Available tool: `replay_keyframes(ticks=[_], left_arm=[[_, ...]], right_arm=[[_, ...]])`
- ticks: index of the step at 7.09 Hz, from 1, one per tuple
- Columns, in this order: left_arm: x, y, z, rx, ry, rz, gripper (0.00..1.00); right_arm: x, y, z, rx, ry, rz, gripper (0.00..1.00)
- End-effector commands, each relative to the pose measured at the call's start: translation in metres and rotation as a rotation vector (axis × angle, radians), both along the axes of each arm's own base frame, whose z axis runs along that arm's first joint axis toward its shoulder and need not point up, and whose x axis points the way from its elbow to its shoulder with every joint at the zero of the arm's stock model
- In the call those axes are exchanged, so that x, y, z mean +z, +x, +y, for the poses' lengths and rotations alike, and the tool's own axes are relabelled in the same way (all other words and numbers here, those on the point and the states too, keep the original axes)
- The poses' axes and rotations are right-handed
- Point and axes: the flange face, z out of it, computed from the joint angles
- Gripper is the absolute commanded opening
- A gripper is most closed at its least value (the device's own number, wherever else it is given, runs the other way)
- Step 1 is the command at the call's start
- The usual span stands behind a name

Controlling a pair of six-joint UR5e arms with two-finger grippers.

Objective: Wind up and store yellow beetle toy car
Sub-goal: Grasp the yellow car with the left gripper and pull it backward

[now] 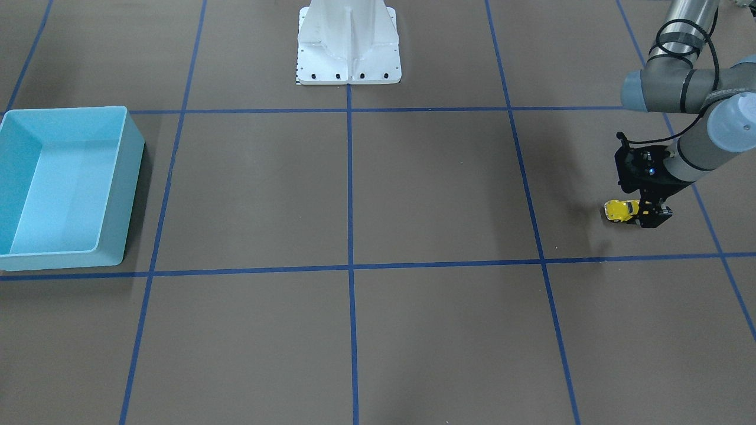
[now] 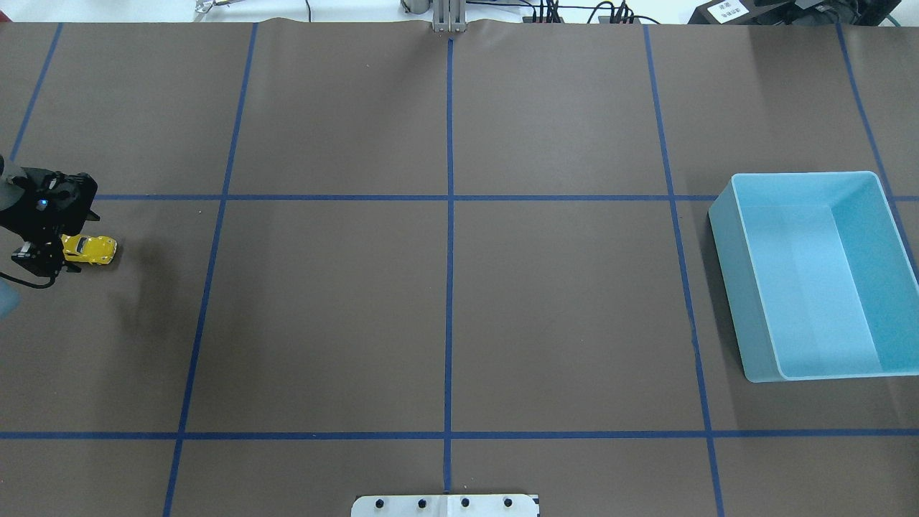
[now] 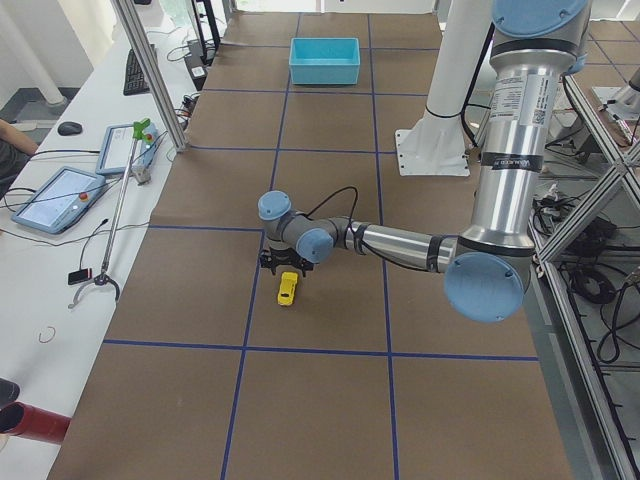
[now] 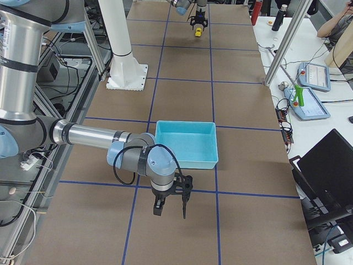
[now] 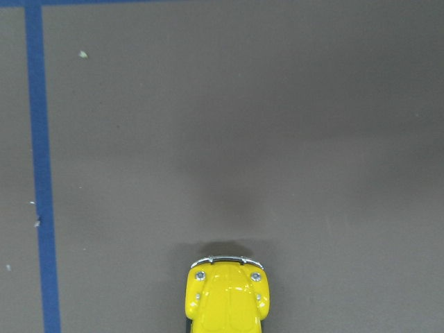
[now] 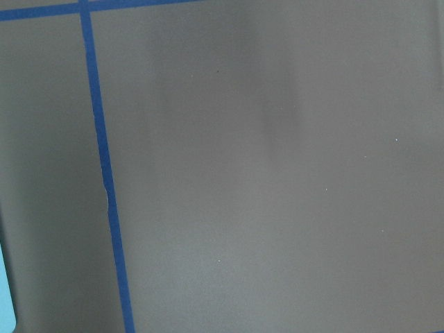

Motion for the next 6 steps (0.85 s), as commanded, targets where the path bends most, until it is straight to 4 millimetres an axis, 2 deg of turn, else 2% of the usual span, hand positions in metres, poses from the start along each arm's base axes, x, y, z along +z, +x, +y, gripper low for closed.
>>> replay_keyframes(ticks=[1, 6], left_arm=[[0.002, 0.014, 0.001, -0.001, 0.009, -0.008, 0.97], [0.014, 0.014, 0.005, 0.003, -0.008, -0.021, 0.93]], right_arm=[[0.001, 0.000, 0.001, 0.000, -0.003, 0.000, 1.00], [0.006, -0.001, 0.004, 0.000, -0.012, -0.002, 1.00]])
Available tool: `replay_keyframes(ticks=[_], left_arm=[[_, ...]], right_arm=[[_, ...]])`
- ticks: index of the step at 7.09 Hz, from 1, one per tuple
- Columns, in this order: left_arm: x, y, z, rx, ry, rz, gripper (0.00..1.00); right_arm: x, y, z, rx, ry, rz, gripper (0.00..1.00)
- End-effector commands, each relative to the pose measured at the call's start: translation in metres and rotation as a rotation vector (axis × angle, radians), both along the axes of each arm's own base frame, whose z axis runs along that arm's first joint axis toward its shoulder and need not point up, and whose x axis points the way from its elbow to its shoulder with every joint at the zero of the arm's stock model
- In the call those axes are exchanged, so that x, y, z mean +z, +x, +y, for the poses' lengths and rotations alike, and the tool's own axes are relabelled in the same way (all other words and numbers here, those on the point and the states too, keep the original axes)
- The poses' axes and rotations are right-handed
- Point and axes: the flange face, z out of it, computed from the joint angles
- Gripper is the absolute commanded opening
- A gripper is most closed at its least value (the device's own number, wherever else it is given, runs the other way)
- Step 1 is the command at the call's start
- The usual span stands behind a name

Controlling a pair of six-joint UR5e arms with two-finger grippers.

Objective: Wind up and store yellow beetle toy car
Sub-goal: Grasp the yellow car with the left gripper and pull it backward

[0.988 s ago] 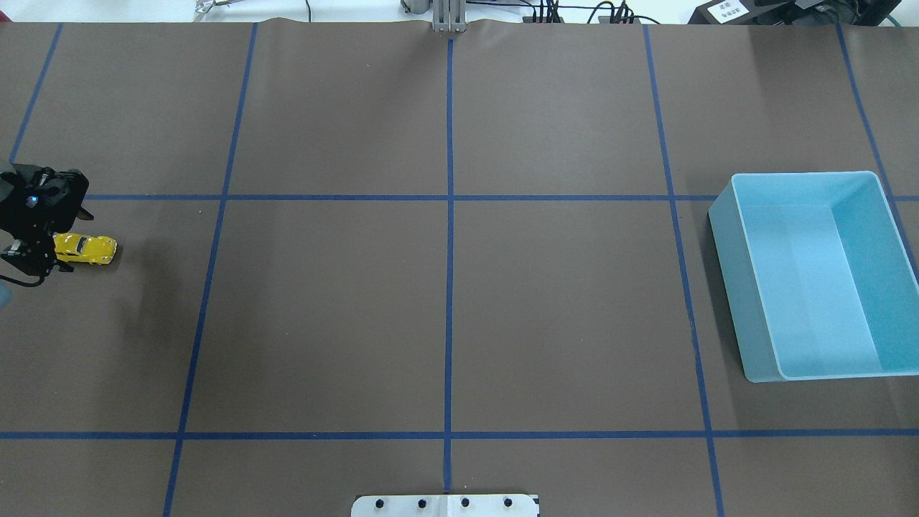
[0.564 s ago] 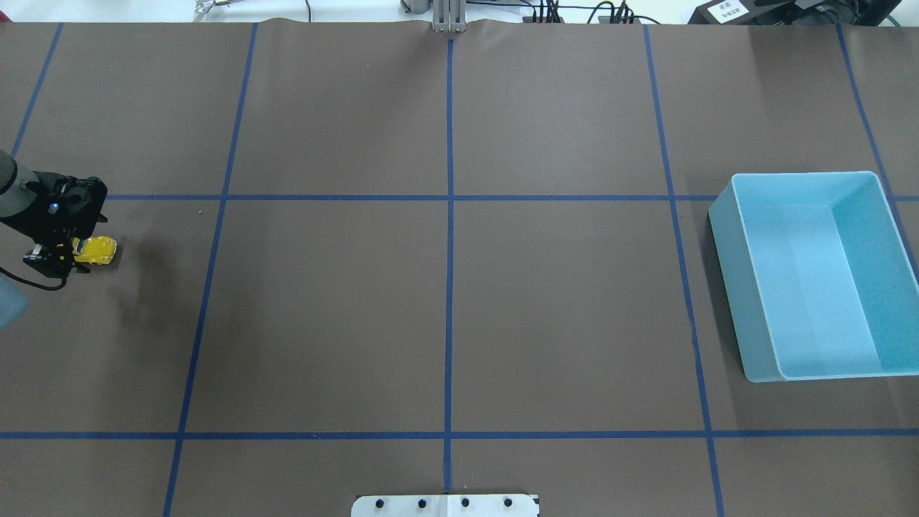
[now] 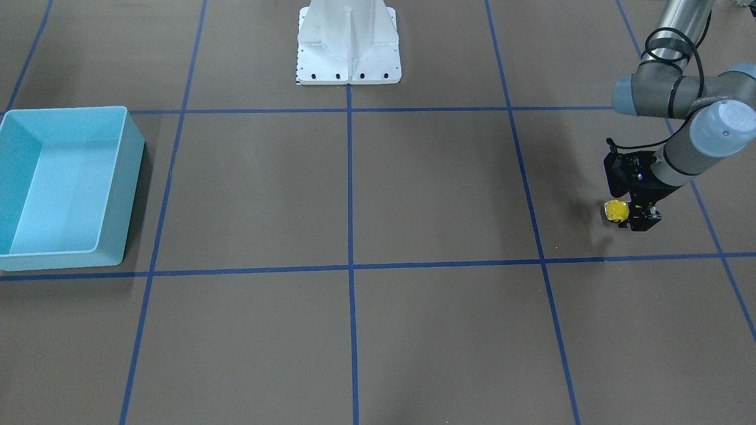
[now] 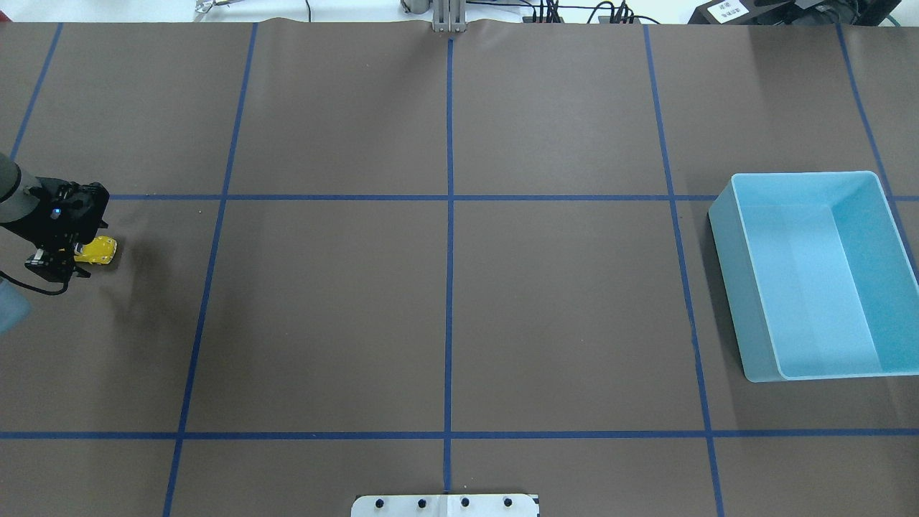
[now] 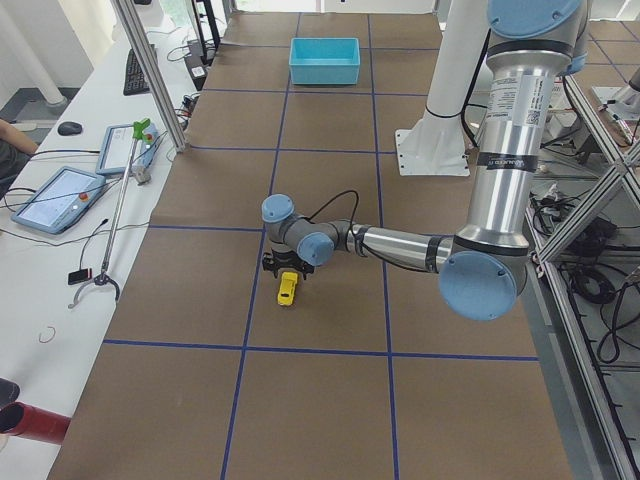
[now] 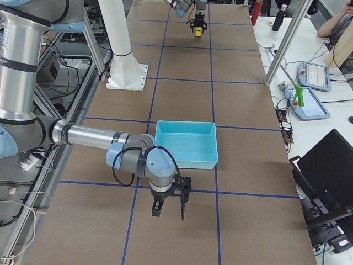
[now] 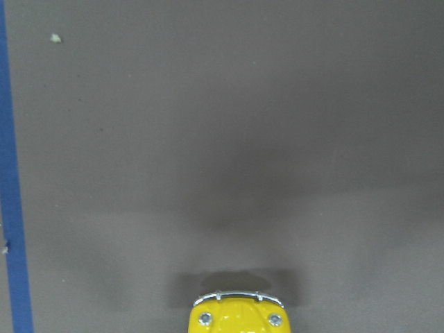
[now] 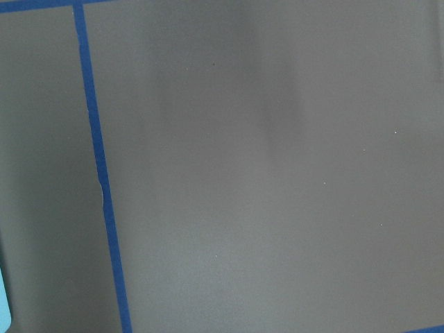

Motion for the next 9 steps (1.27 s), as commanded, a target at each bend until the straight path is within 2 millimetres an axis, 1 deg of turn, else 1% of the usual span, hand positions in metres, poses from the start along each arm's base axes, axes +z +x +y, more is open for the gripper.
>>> replay_keyframes(ticks=[1, 3, 4, 5, 7, 8, 9], left_arm=[[0.005, -0.001, 0.002, 0.001, -0.007, -0.007, 0.92], [0.009, -0.001, 0.003, 0.000, -0.014, -0.010, 0.89], [0.011, -0.002, 0.002, -0.007, -0.009, -0.021, 0.82], [0.011, -0.002, 0.001, -0.010, -0.007, -0.023, 0.69], [0.010, -0.001, 0.000, -0.011, -0.004, -0.022, 0.26], [0.005, -0.001, 0.001, -0.018, -0.004, -0.016, 0.06], [-0.008, -0.004, 0.001, -0.061, -0.024, 0.002, 0.00]], right_arm=[[0.001, 0.000, 0.000, 0.000, -0.002, 0.000, 1.00], [0.001, 0.000, 0.001, 0.000, -0.003, 0.000, 1.00], [0.002, 0.000, 0.002, 0.000, -0.005, -0.001, 1.00], [0.002, 0.000, 0.002, 0.000, -0.005, -0.001, 1.00], [0.003, 0.000, 0.003, 0.000, -0.008, -0.001, 1.00], [0.003, -0.001, 0.004, 0.000, -0.009, -0.001, 1.00], [0.004, -0.001, 0.005, 0.000, -0.011, -0.001, 1.00]])
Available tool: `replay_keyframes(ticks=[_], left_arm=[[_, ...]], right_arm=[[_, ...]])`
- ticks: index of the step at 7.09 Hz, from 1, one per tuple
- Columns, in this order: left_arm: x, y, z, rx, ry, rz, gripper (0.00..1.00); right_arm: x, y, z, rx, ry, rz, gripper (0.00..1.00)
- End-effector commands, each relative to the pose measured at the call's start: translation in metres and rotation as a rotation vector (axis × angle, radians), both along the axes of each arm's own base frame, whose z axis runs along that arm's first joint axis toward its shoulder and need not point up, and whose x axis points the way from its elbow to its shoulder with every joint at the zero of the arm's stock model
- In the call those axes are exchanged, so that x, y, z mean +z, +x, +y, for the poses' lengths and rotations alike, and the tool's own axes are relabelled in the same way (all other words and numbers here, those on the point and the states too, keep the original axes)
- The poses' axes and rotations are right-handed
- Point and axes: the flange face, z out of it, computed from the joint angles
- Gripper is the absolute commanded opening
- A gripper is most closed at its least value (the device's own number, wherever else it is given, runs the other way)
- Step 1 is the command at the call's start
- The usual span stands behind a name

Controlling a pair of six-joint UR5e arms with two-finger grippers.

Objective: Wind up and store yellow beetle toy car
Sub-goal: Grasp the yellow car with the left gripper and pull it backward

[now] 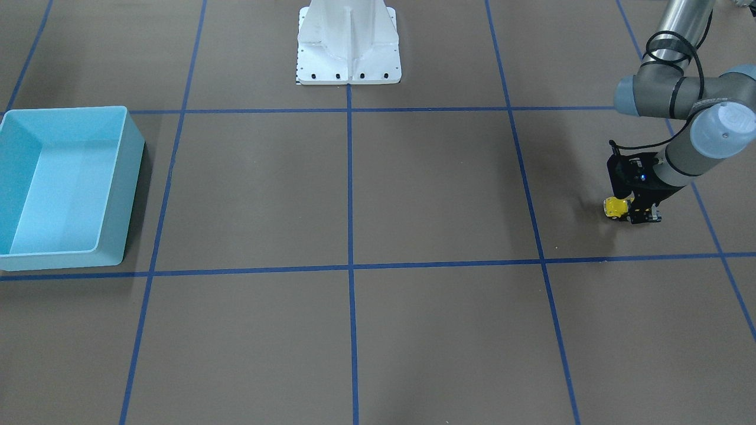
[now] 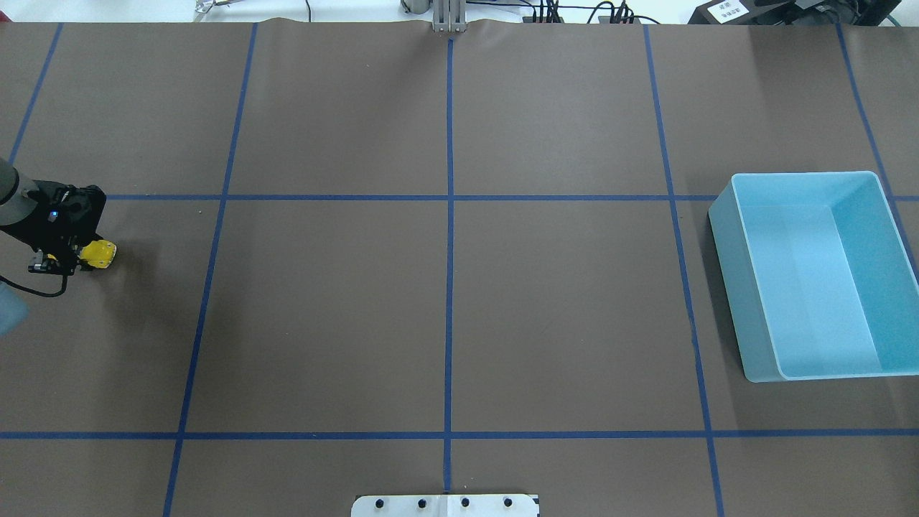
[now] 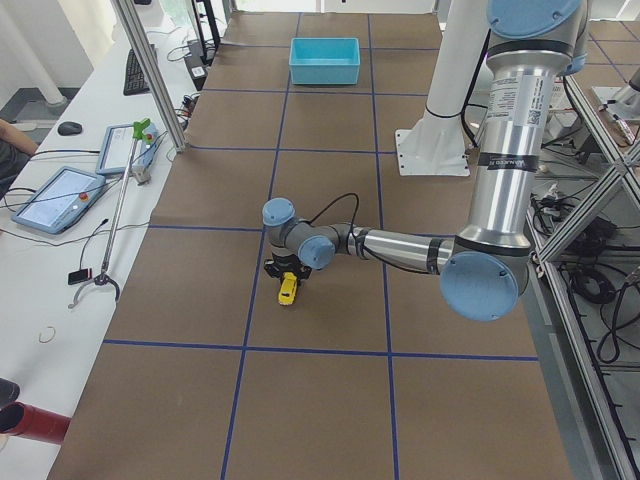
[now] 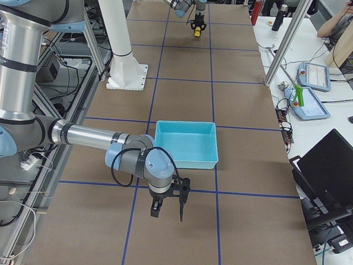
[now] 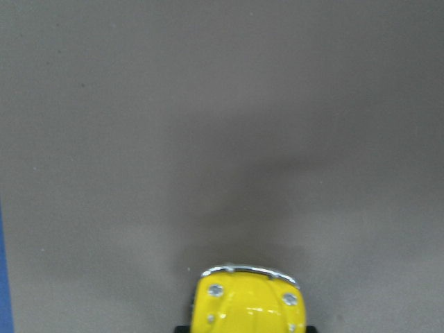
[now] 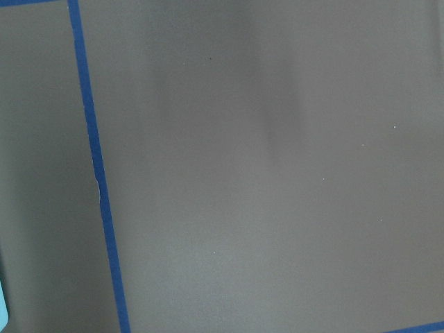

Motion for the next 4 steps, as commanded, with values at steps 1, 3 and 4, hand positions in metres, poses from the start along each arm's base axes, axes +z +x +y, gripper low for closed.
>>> replay_keyframes(ticks=[1, 3, 4], left_arm=[[-0.024, -0.007, 0.002, -0.048, -0.003, 0.034, 0.00], [-0.015, -0.030, 0.031, -0.081, -0.014, 0.054, 0.00], [-0.011, -0.040, 0.038, -0.100, -0.063, 0.093, 0.00]], right_arm=[[0.001, 0.000, 0.001, 0.000, -0.002, 0.000, 1.00], [0.001, 0.000, 0.002, 0.000, -0.003, 0.000, 1.00], [0.001, 0.000, 0.002, 0.000, -0.004, 0.000, 1.00]])
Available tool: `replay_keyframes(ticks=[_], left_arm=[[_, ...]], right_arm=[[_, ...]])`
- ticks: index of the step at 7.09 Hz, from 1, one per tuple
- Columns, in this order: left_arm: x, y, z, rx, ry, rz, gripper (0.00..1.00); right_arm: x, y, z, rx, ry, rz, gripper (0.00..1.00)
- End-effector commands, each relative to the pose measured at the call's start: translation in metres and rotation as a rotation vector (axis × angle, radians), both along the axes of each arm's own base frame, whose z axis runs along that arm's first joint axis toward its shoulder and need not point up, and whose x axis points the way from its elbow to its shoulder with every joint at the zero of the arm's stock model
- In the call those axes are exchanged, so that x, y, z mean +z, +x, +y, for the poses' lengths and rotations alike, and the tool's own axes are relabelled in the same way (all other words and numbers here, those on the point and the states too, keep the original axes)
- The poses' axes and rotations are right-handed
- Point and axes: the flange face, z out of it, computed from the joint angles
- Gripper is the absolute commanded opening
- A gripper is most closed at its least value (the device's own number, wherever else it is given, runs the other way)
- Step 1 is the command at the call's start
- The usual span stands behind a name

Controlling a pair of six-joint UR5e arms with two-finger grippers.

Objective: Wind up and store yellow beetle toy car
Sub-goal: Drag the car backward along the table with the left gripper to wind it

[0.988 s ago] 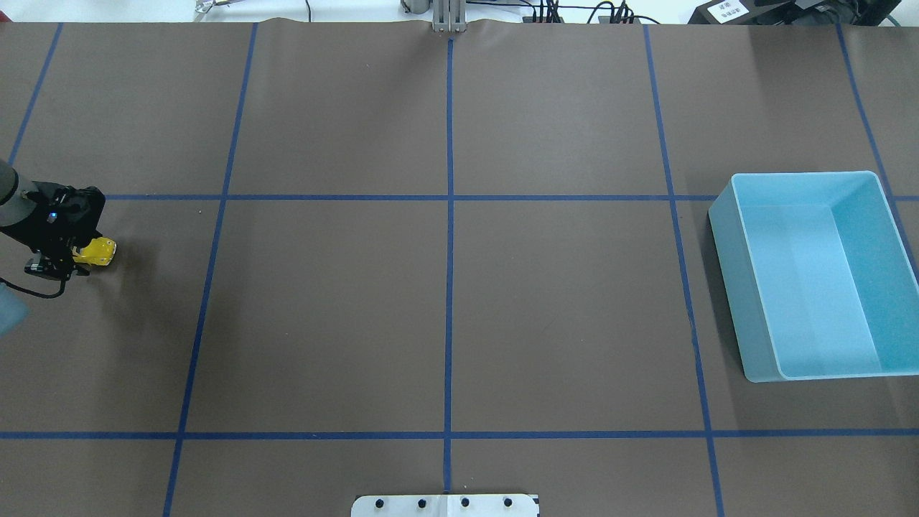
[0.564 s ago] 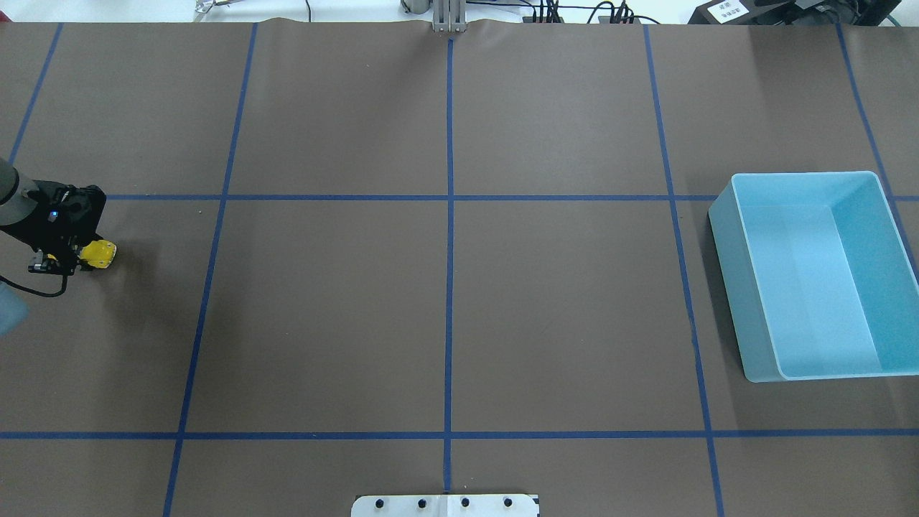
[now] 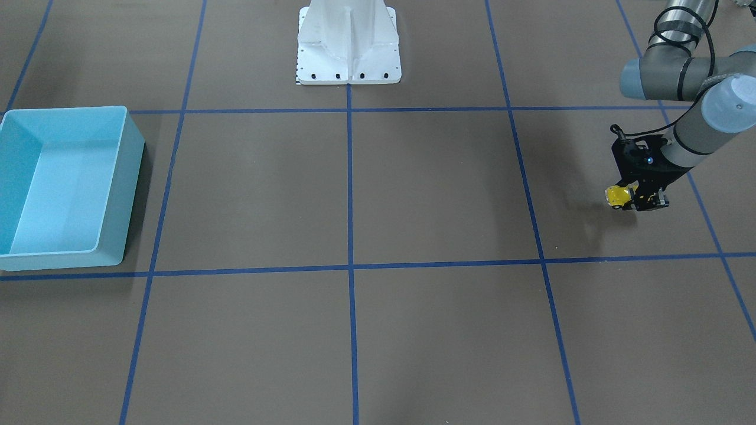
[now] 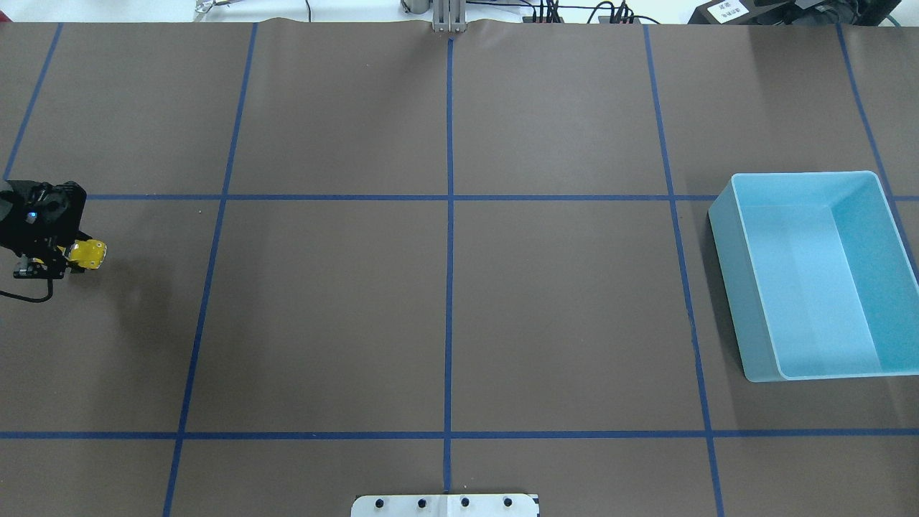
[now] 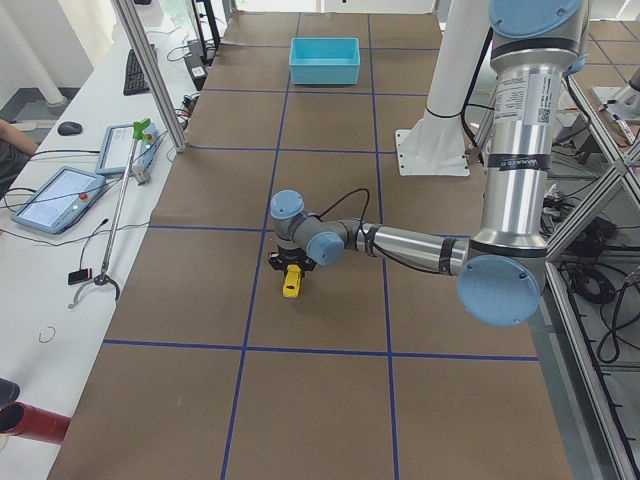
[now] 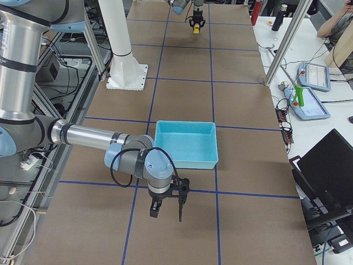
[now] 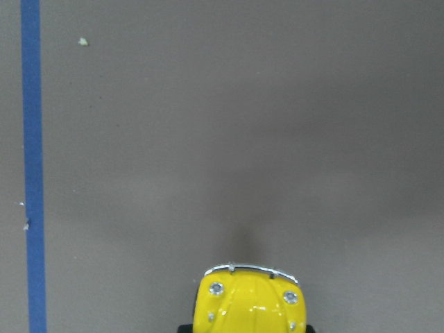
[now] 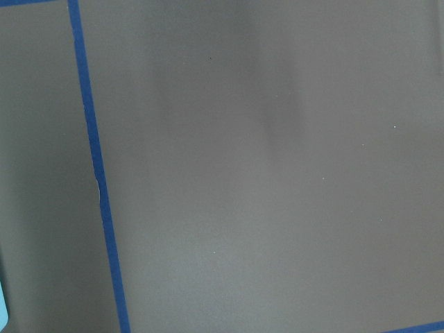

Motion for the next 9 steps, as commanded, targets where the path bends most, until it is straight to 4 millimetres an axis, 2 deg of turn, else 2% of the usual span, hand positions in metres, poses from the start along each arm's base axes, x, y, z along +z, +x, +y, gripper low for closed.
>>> replay_keyframes(ticks=[1, 4, 9], left_arm=[[0.006, -0.017, 0.011, -0.015, -0.058, 0.065, 0.00], [0.012, -0.021, 0.018, 0.042, -0.017, 0.119, 0.00], [0.048, -0.021, 0.020, 0.070, -0.021, 0.122, 0.00]], right_arm=[[0.000, 0.000, 0.000, 0.000, 0.001, 0.000, 1.00], [0.000, 0.000, 0.000, 0.000, 0.001, 0.000, 1.00], [0.002, 0.000, 0.003, -0.002, -0.003, 0.002, 1.00]])
